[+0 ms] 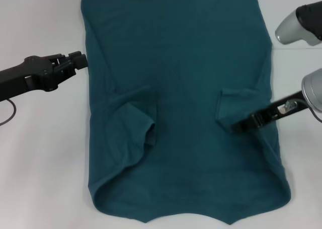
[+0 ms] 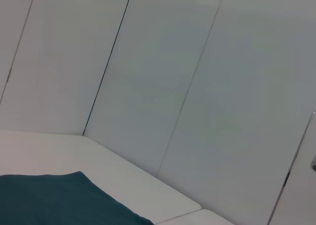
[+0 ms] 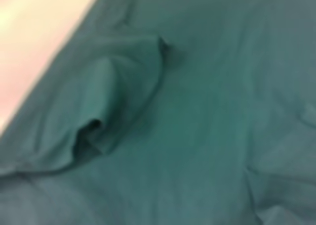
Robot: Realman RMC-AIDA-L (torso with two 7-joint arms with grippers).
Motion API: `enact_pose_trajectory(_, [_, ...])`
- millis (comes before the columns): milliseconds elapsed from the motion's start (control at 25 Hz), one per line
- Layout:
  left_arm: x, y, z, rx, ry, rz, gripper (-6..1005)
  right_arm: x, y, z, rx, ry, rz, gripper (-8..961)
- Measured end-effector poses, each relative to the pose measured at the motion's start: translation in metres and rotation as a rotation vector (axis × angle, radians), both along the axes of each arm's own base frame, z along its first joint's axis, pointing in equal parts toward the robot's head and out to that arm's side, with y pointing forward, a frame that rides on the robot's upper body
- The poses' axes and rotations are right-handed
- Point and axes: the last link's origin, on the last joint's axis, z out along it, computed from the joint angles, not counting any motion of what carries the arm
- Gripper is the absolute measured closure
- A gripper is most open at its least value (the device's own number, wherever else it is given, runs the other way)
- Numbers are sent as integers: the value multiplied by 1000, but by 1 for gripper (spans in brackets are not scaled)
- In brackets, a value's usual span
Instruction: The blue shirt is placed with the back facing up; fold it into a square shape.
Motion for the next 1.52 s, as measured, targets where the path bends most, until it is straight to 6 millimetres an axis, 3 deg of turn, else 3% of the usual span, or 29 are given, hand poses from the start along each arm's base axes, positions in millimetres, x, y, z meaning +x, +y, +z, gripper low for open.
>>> enact_pose_trajectory(240, [2, 1, 0, 1, 0, -5, 827, -5, 9, -3, -35, 59, 7, 500])
enact_pose_trajectory(480, [1, 0, 0, 2, -5, -3, 827, -1, 6, -5, -84, 38, -4, 303])
enact_pose_trajectory(840, [1, -1, -1, 0, -5, -4, 826, 11, -6, -14, -217, 27, -61, 306])
enact_pose_trajectory(1160, [1, -2, -1, -4, -8, -8, 826, 8, 2, 9, -72, 107, -37, 311])
enact_pose_trajectory(1520, [-2, -4, -3, -2, -8, 6, 830, 26, 19, 24, 105, 37, -71, 311])
